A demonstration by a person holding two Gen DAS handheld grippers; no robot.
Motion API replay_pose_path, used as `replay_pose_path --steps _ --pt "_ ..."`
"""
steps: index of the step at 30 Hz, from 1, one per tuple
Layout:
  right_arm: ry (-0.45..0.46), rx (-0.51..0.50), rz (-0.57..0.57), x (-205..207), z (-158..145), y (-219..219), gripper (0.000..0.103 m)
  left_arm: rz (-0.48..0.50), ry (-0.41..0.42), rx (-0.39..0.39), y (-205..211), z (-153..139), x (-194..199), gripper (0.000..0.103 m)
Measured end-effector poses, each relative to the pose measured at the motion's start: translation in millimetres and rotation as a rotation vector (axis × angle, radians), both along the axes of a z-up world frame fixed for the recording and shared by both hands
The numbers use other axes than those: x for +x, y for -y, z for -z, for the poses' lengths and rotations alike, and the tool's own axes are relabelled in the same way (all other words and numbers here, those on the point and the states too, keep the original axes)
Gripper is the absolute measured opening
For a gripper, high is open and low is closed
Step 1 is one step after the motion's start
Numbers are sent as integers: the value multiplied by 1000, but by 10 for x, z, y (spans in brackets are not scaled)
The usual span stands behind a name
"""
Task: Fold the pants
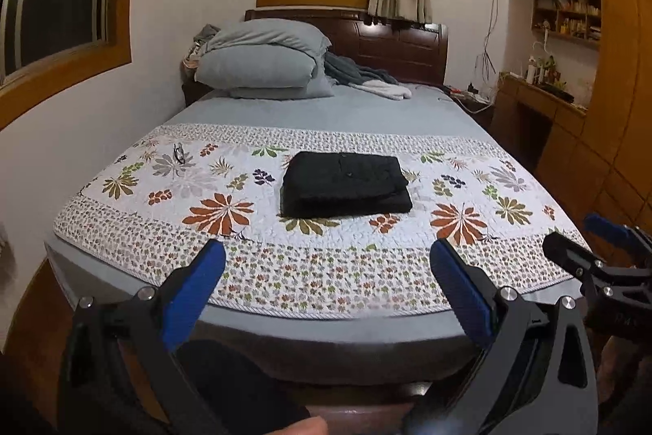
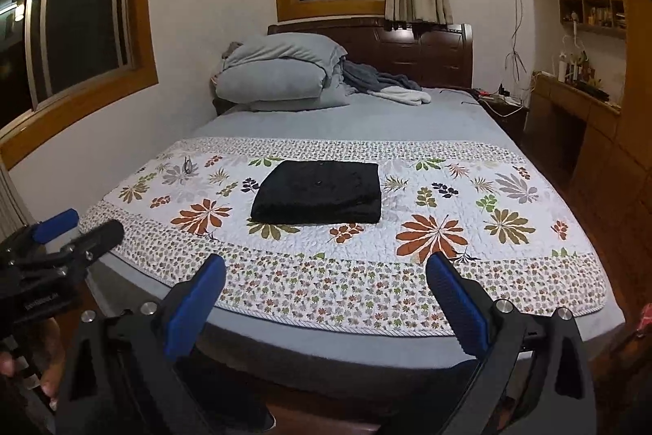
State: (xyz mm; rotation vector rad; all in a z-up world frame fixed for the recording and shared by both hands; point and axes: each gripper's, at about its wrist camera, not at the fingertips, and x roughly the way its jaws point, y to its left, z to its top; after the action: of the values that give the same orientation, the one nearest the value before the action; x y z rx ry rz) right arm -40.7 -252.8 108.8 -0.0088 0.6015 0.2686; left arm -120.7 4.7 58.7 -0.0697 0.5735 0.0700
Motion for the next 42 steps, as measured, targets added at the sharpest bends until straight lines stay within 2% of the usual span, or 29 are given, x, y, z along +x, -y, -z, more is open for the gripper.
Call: replay_pose_path --steps 9,20,25,42 --pt "3 22 -17 98 23 -61 99 -48 -32 31 11 59 62 100" --pt "-42 35 -20 308 184 -129 99 -36 -37 42 31 142 259 100" --pt "-41 40 -19 362 202 -143 99 -69 -55 42 -11 179 326 100" --pt "-45 33 -28 395 221 -208 99 -82 -49 42 -39 142 329 100"
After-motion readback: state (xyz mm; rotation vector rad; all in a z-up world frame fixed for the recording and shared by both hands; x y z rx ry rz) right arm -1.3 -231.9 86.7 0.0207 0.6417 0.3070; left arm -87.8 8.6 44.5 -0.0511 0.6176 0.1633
